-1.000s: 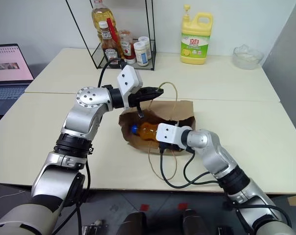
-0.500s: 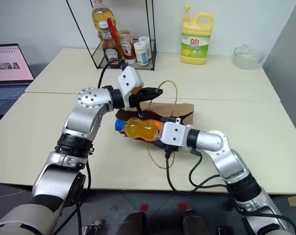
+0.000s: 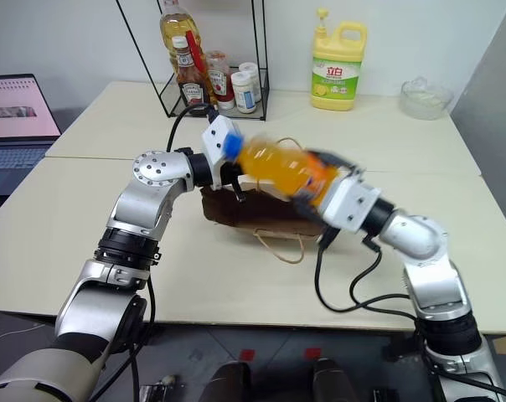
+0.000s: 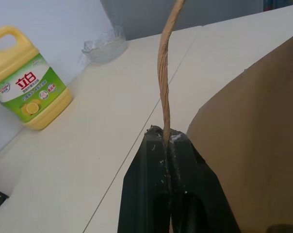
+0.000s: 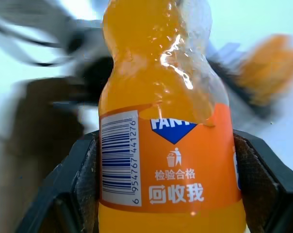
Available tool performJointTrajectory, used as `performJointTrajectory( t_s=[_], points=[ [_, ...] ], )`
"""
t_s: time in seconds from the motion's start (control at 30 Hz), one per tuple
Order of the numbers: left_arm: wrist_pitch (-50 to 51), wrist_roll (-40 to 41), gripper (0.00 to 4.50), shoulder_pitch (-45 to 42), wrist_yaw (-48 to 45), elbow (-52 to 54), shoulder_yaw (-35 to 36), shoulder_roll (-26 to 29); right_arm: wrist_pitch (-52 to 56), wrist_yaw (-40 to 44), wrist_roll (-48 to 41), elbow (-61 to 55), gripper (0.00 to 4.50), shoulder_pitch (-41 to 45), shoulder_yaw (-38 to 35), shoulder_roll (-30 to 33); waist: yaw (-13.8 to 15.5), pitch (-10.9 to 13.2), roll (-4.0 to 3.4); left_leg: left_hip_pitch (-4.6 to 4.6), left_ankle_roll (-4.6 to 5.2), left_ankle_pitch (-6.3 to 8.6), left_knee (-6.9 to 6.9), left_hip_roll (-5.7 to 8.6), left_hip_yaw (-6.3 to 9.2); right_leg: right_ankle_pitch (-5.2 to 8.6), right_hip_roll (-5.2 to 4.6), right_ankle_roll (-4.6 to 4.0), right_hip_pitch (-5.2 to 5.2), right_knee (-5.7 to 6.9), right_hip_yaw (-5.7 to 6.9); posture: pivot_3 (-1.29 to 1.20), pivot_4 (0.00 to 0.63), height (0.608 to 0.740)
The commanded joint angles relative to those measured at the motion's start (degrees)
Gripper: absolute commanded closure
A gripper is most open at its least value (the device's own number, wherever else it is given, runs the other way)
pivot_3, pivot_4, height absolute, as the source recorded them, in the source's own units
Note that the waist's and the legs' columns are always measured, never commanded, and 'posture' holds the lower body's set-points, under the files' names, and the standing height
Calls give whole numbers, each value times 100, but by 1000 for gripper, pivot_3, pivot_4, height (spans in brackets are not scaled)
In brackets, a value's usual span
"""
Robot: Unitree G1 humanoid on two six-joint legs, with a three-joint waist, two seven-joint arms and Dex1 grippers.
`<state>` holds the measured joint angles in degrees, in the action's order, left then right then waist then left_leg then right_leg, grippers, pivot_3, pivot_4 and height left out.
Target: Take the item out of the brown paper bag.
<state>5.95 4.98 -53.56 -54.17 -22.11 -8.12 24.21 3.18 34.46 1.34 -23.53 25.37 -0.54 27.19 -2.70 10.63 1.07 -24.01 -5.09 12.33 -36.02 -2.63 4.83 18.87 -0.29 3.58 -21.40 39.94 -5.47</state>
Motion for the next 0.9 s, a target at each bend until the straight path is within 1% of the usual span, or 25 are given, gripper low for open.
performJointTrajectory(
  t_s=[0.03, 0.13, 0.2, 0.3, 0.37, 0.43, 0.53, 0.67, 0.9],
  points=[
    [-76, -10, 4500, -83, 43, 122, 47, 16, 885, -908, 260, -434, 1258, 225, -537, -197, 1, 0, 0, 0, -2, -1, 0, 0, 0, 0, 0, 0, -1, 0, 0, 0, 150, 740],
    [-73, -9, 4500, -73, 41, 130, 40, 7, 1794, -1208, 430, -379, 1258, 375, -653, -196, -2, 0, 0, 0, -3, -2, 0, 0, -1, 0, 0, 0, -2, 2, -2, 0, 150, 740],
    [-79, -10, 4500, -87, 41, 107, 32, -13, 2307, -1278, 661, -160, 1258, 436, -632, -9, -2, 0, -1, 0, -2, -2, 1, 0, -2, 0, 0, 0, -3, 2, -2, 0, 150, 740],
    [-98, -6, 4500, -87, 10, 105, 10, -44, 2889, -1192, 819, 333, 1258, 379, -646, 381, -1, 0, -1, 0, 1, 1, 1, 1, -4, 0, 0, 0, -2, 0, -3, 0, 150, 740],
    [-106, -9, 4500, -94, -4, 98, 10, -51, 3274, -828, 817, 690, 1258, 308, -450, 779, 14, 0, -1, -1, 2, 1, 0, 2, -4, 0, -1, 0, -2, -1, -4, 0, 150, 740],
    [-135, -16, 4500, -113, 21, 67, 24, -63, 3802, -682, 560, 980, 1258, 375, -533, 872, 15, 1, -1, 0, 3, 1, 1, 6, -7, 0, -4, 0, -2, -1, -6, 0, 150, 740],
    [-148, -25, 4500, -108, 47, 64, 23, -82, 4567, -475, 160, 1267, 1258, 479, -606, 806, -2, 2, -3, 0, 3, 1, 3, 5, -8, 0, -3, 0, -4, -1, -7, 0, 150, 740],
    [-133, -32, 4500, -73, 41, 127, 24, -90, 5074, -206, -151, 1524, 1258, 556, -445, 889, -51, 5, -9, -1, 3, 1, 5, 5, -9, 0, -3, 0, -6, 1, -9, 0, 150, 740],
    [-91, -7, 4500, -62, 48, 195, 61, -69, 5199, -14, -344, 2131, 1258, 689, -190, 1073, -54, 6, -10, -1, 3, 1, 4, 5, -9, 0, -3, 0, -4, -1, -8, 0, 150, 740]
  ],
)
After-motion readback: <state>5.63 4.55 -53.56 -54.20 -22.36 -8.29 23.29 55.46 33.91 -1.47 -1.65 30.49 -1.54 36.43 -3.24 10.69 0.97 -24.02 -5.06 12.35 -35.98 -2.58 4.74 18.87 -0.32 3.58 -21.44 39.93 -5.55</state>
